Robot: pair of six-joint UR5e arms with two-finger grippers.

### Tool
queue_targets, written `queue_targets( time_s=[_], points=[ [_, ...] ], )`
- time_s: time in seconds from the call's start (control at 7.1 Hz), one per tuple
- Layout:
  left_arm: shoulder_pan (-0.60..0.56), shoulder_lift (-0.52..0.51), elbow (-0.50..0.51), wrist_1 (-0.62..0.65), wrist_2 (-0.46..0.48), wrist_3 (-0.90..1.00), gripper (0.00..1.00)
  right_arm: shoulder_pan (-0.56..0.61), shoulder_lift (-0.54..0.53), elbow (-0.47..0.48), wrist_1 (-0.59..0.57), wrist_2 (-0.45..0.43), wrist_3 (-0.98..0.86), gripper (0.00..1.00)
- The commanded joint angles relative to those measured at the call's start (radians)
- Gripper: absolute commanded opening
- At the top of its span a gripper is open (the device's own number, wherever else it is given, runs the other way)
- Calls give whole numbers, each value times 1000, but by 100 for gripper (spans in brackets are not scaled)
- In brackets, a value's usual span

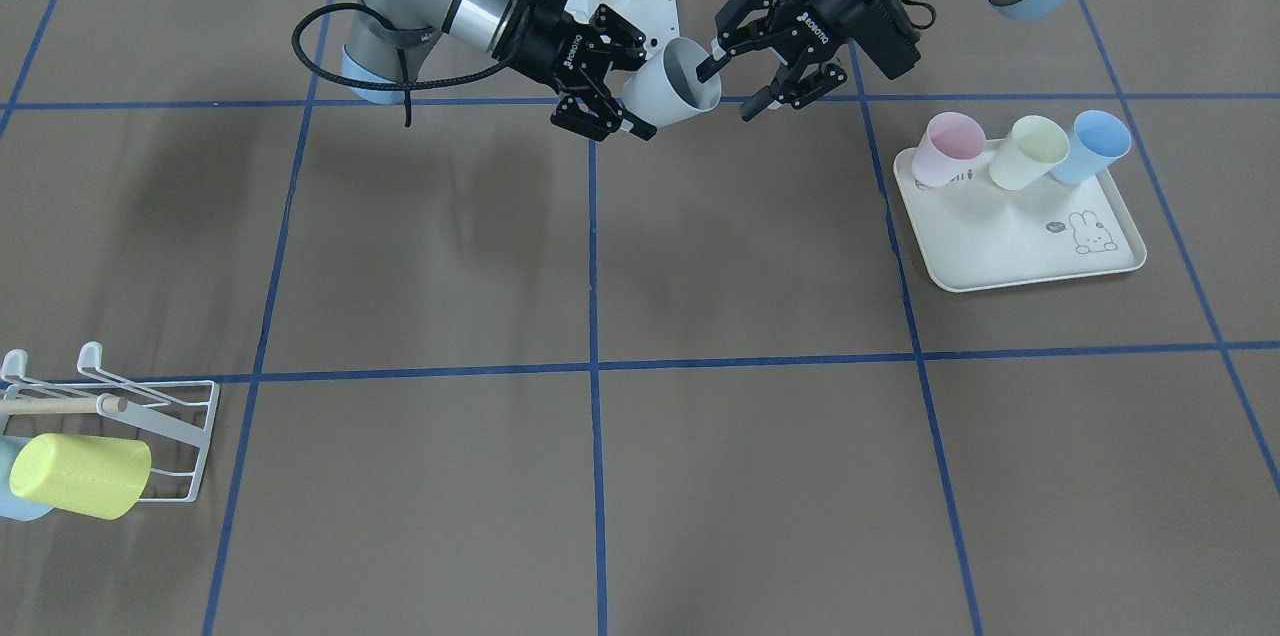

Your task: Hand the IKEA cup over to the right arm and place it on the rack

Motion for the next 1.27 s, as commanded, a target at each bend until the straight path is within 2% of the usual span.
queue_targets(
  time_s=[0.0, 0.14, 0.56, 0.7, 0.84, 1.13],
  points=[
    [-57, 72, -6, 4, -1, 33, 100, 12, -22, -6, -18, -1, -1, 0],
    [-89, 131, -8, 4, -1, 116, 100, 59, -41, 5, -97, 5, -3, 0],
    [-216, 323, -55, 6, -14, 361, 100, 166, -43, 86, -452, 11, -44, 0],
    [-256, 407, -83, 4, -24, 451, 100, 199, -38, 160, -656, 10, -116, 0],
    [-314, 437, -83, 3, -76, 522, 100, 240, -35, 228, -860, 5, -195, 0],
    [-437, 497, -74, 3, -156, 676, 100, 361, -35, 299, -1138, 2, -443, 0]
  ],
)
